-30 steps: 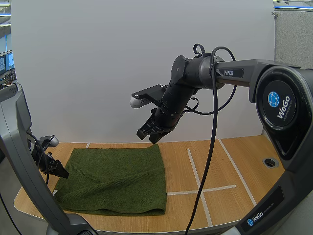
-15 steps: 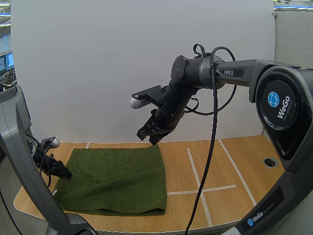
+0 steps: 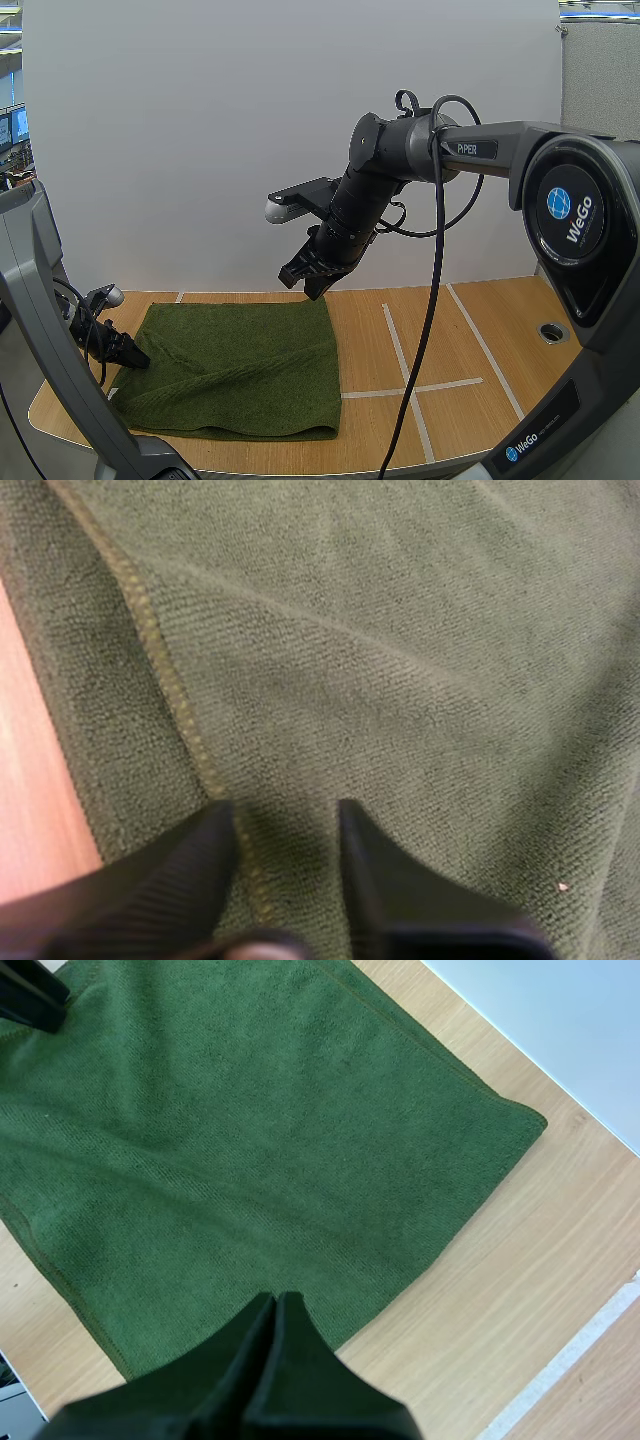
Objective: Fold the towel
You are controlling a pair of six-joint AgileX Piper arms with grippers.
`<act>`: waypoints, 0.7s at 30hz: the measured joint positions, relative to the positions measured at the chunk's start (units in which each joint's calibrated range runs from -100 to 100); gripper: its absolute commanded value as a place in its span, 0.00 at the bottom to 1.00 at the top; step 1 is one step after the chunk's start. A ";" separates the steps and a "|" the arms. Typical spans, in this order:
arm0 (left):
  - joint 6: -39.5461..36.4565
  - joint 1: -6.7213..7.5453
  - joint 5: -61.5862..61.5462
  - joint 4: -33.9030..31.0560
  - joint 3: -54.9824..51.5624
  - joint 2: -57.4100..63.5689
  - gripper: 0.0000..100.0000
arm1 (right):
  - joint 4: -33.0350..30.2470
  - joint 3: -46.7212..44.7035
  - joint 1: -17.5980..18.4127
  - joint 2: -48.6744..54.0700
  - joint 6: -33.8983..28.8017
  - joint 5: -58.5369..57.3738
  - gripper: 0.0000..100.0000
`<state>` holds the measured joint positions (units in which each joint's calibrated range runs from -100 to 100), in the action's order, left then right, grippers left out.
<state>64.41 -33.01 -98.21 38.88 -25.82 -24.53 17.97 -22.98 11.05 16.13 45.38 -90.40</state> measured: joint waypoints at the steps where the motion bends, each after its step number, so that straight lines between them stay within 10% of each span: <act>1: 0.00 0.00 0.00 0.00 0.00 0.00 0.17 | 0.00 0.00 0.00 0.00 0.00 0.00 0.00; 5: 0.00 0.00 0.00 -0.11 0.00 0.00 0.01 | 0.00 0.00 0.00 0.00 0.00 0.00 0.00; 21: -2.51 0.00 -0.54 -2.69 5.60 1.13 0.00 | 0.00 0.00 0.00 0.00 0.09 0.00 0.00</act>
<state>61.90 -33.01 -98.75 36.19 -20.23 -23.41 17.97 -22.98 11.05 16.13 45.47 -90.40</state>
